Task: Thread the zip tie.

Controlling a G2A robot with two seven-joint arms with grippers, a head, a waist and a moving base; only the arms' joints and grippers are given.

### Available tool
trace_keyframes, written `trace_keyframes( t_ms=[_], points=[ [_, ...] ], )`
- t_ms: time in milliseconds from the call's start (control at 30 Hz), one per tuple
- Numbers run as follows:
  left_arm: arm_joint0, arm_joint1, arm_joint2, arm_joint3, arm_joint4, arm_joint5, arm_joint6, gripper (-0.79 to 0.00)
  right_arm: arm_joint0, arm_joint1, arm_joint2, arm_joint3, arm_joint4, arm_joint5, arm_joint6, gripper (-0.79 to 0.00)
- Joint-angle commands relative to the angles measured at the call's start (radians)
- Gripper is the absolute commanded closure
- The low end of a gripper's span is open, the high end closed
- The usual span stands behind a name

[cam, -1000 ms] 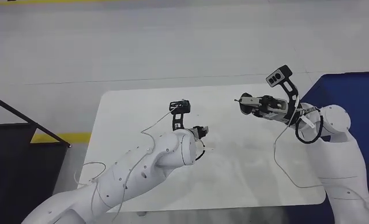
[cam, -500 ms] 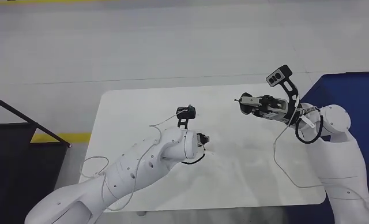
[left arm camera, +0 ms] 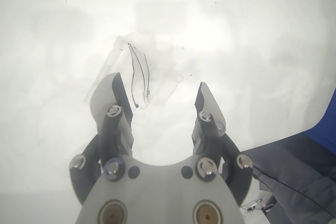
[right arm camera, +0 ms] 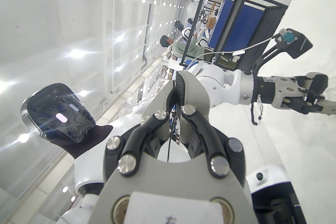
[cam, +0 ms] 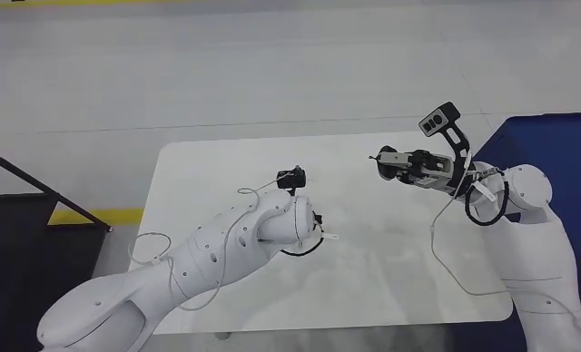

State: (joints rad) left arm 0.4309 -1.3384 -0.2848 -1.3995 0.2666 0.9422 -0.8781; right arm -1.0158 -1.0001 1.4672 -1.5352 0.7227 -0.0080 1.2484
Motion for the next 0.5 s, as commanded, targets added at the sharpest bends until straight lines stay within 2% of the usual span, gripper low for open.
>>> trace_keyframes(
  t_ms=[0, 67, 167, 300, 467],
  points=[
    [-0.017, 0.002, 0.020, 0.001, -0.040, 0.015, 0.015, -0.545, 0.000, 0.000, 0.000, 0.000, 0.000, 0.000, 0.000, 0.000],
    [-0.031, 0.004, 0.040, -0.004, -0.070, 0.029, 0.029, -0.440, 0.000, 0.000, 0.000, 0.000, 0.000, 0.000, 0.000, 0.000],
    [-0.052, 0.008, 0.066, -0.009, -0.106, 0.066, 0.066, -0.351, 0.000, 0.000, 0.000, 0.000, 0.000, 0.000, 0.000, 0.000],
    [-0.080, 0.017, 0.094, -0.004, -0.130, 0.070, 0.070, -0.366, 0.000, 0.000, 0.000, 0.000, 0.000, 0.000, 0.000, 0.000],
    [-0.091, 0.020, 0.115, 0.004, -0.145, 0.070, 0.070, -0.308, 0.000, 0.000, 0.000, 0.000, 0.000, 0.000, 0.000, 0.000]
  ],
)
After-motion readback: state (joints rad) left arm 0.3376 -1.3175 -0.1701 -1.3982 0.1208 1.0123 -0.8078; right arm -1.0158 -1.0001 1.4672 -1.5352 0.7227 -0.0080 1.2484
